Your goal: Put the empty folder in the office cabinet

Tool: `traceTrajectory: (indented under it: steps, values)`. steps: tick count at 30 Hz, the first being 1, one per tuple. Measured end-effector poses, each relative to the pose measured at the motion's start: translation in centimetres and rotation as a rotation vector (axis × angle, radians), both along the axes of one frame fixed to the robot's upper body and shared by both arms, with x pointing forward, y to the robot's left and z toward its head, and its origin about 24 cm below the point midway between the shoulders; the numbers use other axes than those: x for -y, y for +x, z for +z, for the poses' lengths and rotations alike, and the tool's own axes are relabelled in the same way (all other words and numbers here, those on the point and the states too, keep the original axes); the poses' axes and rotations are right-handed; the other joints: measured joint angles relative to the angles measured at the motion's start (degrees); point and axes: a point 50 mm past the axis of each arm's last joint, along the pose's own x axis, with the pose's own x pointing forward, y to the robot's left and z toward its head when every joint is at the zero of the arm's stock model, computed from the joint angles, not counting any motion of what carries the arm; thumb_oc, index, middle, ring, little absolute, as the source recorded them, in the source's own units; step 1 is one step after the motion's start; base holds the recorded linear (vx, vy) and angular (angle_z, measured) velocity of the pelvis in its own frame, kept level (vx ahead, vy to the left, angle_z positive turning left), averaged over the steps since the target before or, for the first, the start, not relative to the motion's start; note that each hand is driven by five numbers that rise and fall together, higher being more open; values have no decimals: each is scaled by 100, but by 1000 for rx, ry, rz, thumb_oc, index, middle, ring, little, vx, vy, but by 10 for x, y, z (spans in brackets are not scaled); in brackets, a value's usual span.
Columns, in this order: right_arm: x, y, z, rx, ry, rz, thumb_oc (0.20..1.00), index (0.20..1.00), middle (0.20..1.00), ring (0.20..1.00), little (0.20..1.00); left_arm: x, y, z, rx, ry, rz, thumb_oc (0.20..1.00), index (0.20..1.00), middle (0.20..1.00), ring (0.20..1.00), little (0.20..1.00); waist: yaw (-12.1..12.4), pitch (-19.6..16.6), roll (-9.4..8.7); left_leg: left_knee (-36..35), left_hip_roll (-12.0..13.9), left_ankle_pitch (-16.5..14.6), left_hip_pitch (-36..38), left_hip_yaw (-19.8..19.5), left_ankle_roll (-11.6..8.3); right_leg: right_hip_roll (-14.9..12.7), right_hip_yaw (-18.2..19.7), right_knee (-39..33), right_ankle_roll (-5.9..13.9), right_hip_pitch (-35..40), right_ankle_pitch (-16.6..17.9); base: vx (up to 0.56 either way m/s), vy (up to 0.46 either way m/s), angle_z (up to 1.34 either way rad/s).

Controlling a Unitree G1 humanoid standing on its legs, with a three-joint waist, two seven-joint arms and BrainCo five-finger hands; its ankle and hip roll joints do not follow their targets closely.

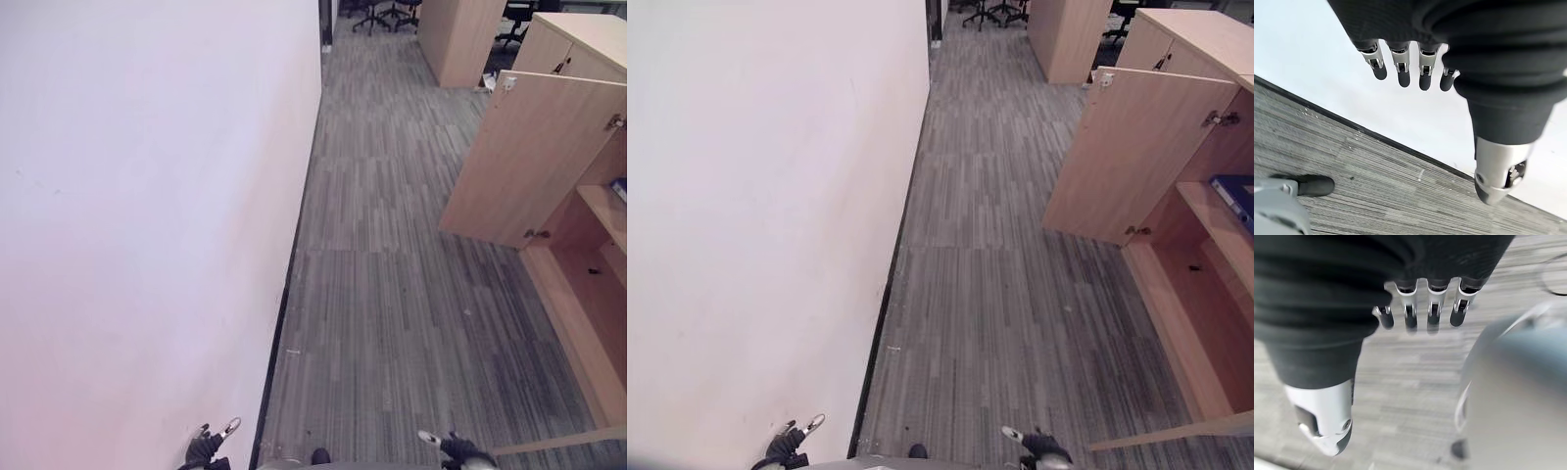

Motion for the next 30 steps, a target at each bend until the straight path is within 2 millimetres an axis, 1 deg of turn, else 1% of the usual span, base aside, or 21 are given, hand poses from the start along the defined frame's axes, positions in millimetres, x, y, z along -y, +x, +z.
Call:
traceTrajectory:
  steps: [2, 4, 6, 8, 9, 12, 13, 14, 15, 16, 17, 18, 20, 22, 23, 24, 26, 27, 28, 29, 30]
  values:
    - [-3, 8, 2, 20, 12, 13, 1000, 1000, 1000, 1000, 1000, 3, 0, -1, 0, -10, -2, 1000, 1000, 1000, 1000, 1000, -38, 120, 19, -54, 44, 10, 139, 48, -30, 178, -240, -172, -26, -243, -91, 121, -70, -12]
    - [-2, 17, 5, 55, 9, 19, 1000, 1000, 1000, 1000, 1000, 5, 4, 0, 16, -21, -2, 1000, 1000, 1000, 1000, 1000, -140, 285, 50, -91, 77, -60, 217, 56, -105, 534, -314, -921, 24, -623, -107, 190, -184, -6]
    - [-3, 25, 8, 80, 9, 23, 1000, 1000, 1000, 1000, 1000, 4, 3, 0, 20, -22, 12, 1000, 1000, 1000, 1000, 1000, -238, 383, 7, -90, 83, -145, 281, 79, -230, 908, -125, -2378, 246, -831, 174, 166, -169, -5]
    - [-1, 25, 8, 88, 16, -16, 1000, 1000, 1000, 1000, 1000, 2, 3, 0, 23, -20, 26, 1000, 1000, 1000, 1000, 1000, -320, 432, -15, -138, 78, -135, 393, 55, -203, 950, -128, -2912, 201, -895, 517, 245, -189, 15]
    - [0, 23, 7, 78, 13, -24, 1000, 1000, 1000, 1000, 1000, 1, 1, 0, 22, -18, 33, 1000, 1000, 1000, 1000, 1000, -311, 421, -47, -173, 90, -246, 471, -8, -297, 943, -129, -3001, 192, -896, 684, 384, -285, 14]
    - [0, 12, 4, 47, 18, -34, 1000, 1000, 1000, 1000, 1000, 0, -8, -1, 4, -14, 38, 1000, 1000, 1000, 1000, 1000, -252, 347, -168, -217, 145, -416, 650, -48, -327, 919, -319, -3070, 90, -657, 760, 337, -228, 1]
    - [1, 8, 2, 36, 17, -41, 1000, 1000, 1000, 1000, 1000, 1, -15, -2, -13, -17, 42, 1000, 1000, 1000, 1000, 1000, -260, 298, -149, -177, 273, -494, 739, -101, -394, 999, -489, -3116, -139, -590, 939, 330, -269, 6]
    - [3, 3, 1, 26, 15, -48, 1000, 1000, 1000, 1000, 1000, 2, -20, -3, -29, -19, 47, 1000, 1000, 1000, 1000, 1000, -320, 238, -140, -150, 409, -536, 795, -134, -465, 1099, -551, -3096, -183, -543, 1003, 412, -362, 28]
    - [6, -1, 1, 27, 16, -75, 1000, 1000, 1000, 1000, 1000, 2, -24, -4, -41, -18, 51, 1000, 1000, 1000, 1000, 1000, -378, 177, -91, 6, 666, -619, 773, -239, -686, 1345, -552, -3006, -273, -462, 944, 261, -310, 36]
    - [8, -5, 0, 16, 15, -92, 1000, 1000, 1000, 1000, 1000, 2, -25, -4, -45, -17, 52, 1000, 1000, 1000, 1000, 1000, -371, 130, -48, 104, 838, -708, 772, -268, -767, 1522, -569, -2983, -473, -413, 811, 159, -211, 24]
    - [10, -9, 0, 7, 12, -97, 1000, 1000, 1000, 1000, 1000, 1, -24, -4, -44, -17, 50, 1000, 1000, 1000, 1000, 1000, -326, 93, -60, 234, 944, -751, 768, -308, -769, 1651, -578, -3010, -728, -340, 716, 159, -244, 0]
    - [11, -11, -1, 2, 9, -99, 1000, 1000, 1000, 1000, 1000, 3, -23, -5, -43, -20, 47, 1000, 1000, 1000, 1000, 1000, -324, 107, -36, 358, 1046, -751, 750, -337, -785, 1728, -591, -2999, -793, -279, 680, 142, -235, -7]
    - [14, -14, -1, 0, 3, -109, 1000, 1000, 1000, 1000, 1000, 9, -18, -6, -47, -33, 40, 1000, 1000, 1000, 1000, 1000, -359, 80, -89, 1492, 1330, -701, 404, -415, -872, 2034, -595, -3241, -940, 93, 394, 238, -362, -16]
    - [14, -15, -1, 7, 11, -147, 1000, 1000, 1000, 1000, 1000, 13, 2, -3, 7, -42, 30, 1000, 1000, 1000, 1000, 1000, -332, 58, -210, 3681, 1689, -323, -546, -476, -1247, 2337, -524, -3598, -1168, 458, 140, 268, -248, -36]
    - [16, -16, 0, 7, 7, -159, 1000, 1000, 1000, 1000, 1000, 15, 11, -1, 37, -47, 23, 1000, 1000, 1000, 1000, 1000, -331, 85, -254, 4446, 1794, -276, -898, -487, -1257, 2440, -490, -3660, -1245, 587, 112, 178, -111, -40]
    - [17, -18, -1, 2, 0, -155, 1000, 1000, 1000, 1000, 1000, 15, 18, 1, 65, -47, 11, 1000, 1000, 1000, 1000, 1000, -336, 75, -278, 4637, 1719, -443, -1145, -519, -1170, 2536, -379, -3748, -1274, 762, 18, 128, -48, -45]
    - [21, -22, -1, -19, -24, -146, 1000, 1000, 1000, 1000, 1000, 19, 28, 4, 108, -53, -10, 1000, 1000, 1000, 1000, 1000, -326, 90, -312, 4074, 1498, -544, -1518, -514, -1142, 2608, -341, -3753, -1230, 915, -9, 247, -58, -53]
    - [22, -21, -1, -15, -25, -141, 1000, 1000, 1000, 1000, 1000, 18, 38, 8, 136, -46, -20, 1000, 1000, 1000, 1000, 1000, -438, 78, -367, 3549, 1343, -549, -1809, -655, -1143, 2683, -202, -3960, -1169, 1031, -207, 310, -42, -40]
    - [22, -21, -1, -24, -29, -138, 1000, 1000, 1000, 1000, 1000, 19, 49, 12, 180, -45, -38, 1000, 1000, 1000, 1000, 1000, -397, 186, -433, 2519, 1187, -498, -1996, -839, -1109, 2745, -127, -4153, -1172, 1219, -178, 241, -6, -64]
    - [21, -21, -1, -34, -34, -122, 1000, 1000, 1000, 1000, 1000, 20, 55, 17, 218, -45, -58, 1000, 1000, 1000, 1000, 1000, -273, 270, -508, 1319, 1118, -121, -2087, -1055, -1119, 2831, 49, -4343, -1162, 1477, -119, 320, 51, -89]
    - [21, -22, -1, -44, -39, -112, 1000, 1000, 1000, 1000, 1000, 19, 55, 17, 220, -44, -59, 1000, 1000, 1000, 1000, 1000, -276, 312, -453, 862, 1115, 161, -2194, -1319, -1172, 2920, 84, -4479, -1080, 1746, -169, 358, 86, -107]
